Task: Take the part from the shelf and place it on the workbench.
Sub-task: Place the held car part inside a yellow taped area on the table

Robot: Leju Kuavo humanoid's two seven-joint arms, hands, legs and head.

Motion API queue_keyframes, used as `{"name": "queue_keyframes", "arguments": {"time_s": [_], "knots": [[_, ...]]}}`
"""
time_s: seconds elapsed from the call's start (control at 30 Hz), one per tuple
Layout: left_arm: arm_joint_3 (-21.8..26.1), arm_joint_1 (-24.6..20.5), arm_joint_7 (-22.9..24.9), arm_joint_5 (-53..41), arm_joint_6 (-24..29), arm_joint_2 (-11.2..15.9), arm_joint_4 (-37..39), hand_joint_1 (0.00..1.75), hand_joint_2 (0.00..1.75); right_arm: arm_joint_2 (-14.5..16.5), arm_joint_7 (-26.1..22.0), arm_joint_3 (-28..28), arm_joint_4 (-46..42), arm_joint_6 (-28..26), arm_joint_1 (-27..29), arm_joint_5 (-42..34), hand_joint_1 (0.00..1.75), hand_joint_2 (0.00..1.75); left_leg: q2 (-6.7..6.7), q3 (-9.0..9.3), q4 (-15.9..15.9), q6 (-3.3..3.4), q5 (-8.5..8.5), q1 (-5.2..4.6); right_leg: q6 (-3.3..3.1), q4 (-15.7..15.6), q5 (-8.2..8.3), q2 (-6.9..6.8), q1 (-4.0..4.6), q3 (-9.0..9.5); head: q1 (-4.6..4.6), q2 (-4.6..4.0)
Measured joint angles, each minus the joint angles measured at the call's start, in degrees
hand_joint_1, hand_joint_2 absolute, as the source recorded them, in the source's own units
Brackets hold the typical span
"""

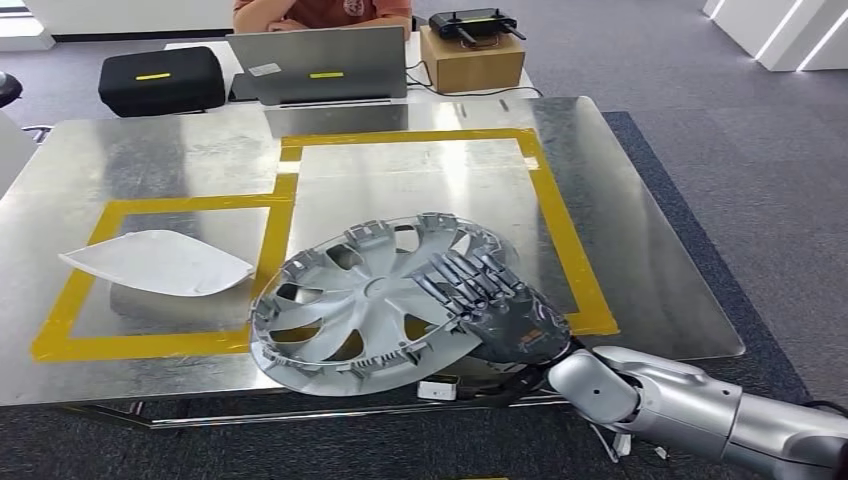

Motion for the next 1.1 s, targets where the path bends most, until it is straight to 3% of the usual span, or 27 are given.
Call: {"name": "queue_keyframes", "arguments": {"time_s": [0.47,0.6,0.93,1.1], "knots": [[0.1,0.2,-0.1,1.3,0.7,-0.2,0.0,0.0,0.0,0.1,0.7,0.0,5.8,3.0,1.8,0.0,0.0,0.0,-0.05,-0.02,0.0,0.0,0.0,0.0,0.02,0.0,0.01,-0.08,0.0,0.04,0.01,0.0],[1.1,1.1,0.0,2.7,1.9,-0.6,0.1,0.0,0.0,1.1,0.9,-9.0,6.5,16.7,9.7,0.0,0.0,0.0,-0.04,-0.05,0.0,0.01,-0.01,0.0,0.02,0.0,0.01,-0.05,0.0,0.01,-0.01,0.0],[1.8,1.7,0.8,3.3,2.8,-0.9,0.1,0.0,0.0,1.5,0.9,-20.5,1.7,27.4,17.8,0.1,0.0,0.0,-0.05,-0.05,0.0,0.02,0.0,0.0,0.03,0.0,0.01,-0.08,0.0,0.0,-0.01,0.0],[2.6,2.2,0.9,3.8,3.4,-1.2,0.1,0.0,0.0,0.3,0.9,-27.6,-3.2,30.7,20.0,0.1,0.0,0.0,-0.05,-0.07,0.1,0.02,0.0,-0.01,0.03,0.0,0.01,-0.07,-0.01,-0.01,0.0,0.0]]}}
